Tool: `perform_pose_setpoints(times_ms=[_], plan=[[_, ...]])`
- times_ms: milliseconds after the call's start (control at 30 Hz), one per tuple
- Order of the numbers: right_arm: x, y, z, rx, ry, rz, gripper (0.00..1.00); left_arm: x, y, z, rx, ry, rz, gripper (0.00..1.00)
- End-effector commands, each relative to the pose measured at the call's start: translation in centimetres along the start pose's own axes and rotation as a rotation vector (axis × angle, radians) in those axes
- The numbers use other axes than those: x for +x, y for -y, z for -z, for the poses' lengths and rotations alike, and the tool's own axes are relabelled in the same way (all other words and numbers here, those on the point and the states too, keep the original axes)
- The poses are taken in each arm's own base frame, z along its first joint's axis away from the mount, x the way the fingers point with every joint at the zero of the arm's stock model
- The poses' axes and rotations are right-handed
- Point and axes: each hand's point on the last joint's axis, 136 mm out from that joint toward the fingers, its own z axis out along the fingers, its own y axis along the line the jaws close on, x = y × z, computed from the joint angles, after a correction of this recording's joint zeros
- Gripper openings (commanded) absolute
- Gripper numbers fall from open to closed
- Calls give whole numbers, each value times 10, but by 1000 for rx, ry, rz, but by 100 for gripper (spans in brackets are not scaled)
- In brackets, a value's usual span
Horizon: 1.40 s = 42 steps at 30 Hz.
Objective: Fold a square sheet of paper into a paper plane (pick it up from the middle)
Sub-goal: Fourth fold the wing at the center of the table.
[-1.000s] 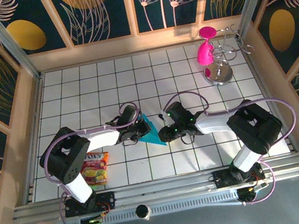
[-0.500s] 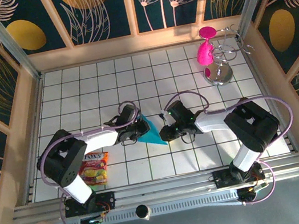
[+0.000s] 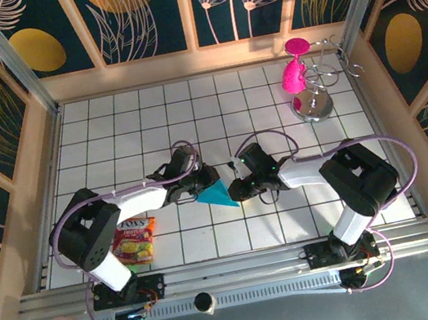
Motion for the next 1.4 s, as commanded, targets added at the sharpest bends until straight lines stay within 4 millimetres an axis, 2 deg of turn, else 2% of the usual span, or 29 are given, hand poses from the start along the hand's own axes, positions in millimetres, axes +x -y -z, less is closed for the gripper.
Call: perform_pose_setpoints(times_ms=[0, 133, 333, 667, 800, 933, 1000, 1067, 1200, 1367], plan=[[18, 12, -15, 39, -75, -32, 15, 7, -4, -9, -23, -40, -10, 19], [21, 16, -17, 56, -94, -46, 15, 12, -18, -18, -71, -61, 7, 18], [28, 24, -21, 100, -126, -68, 14, 11, -39, -16, -163, -34, 34, 14], [33, 28, -24, 119, -138, -107, 11, 11, -52, -14, -209, -12, 57, 9], [15, 14, -15, 70, -71, -128, 11, 13, -62, -16, -242, -12, 61, 8], [-27, -4, 18, 29, 98, -138, 19, 15, -74, -17, -285, -8, 69, 7], [-38, -15, 29, -1, 140, -117, 19, 16, -78, -17, -303, -7, 74, 7], [-36, -28, 27, -55, 106, -85, 14, 16, -81, -17, -315, -8, 75, 7], [-23, -42, 9, -100, 25, -50, 4, 17, -86, -20, -338, -15, 79, 7], [-25, -43, -5, -120, -10, -46, 0, 21, -92, -20, -358, -26, 79, 7]])
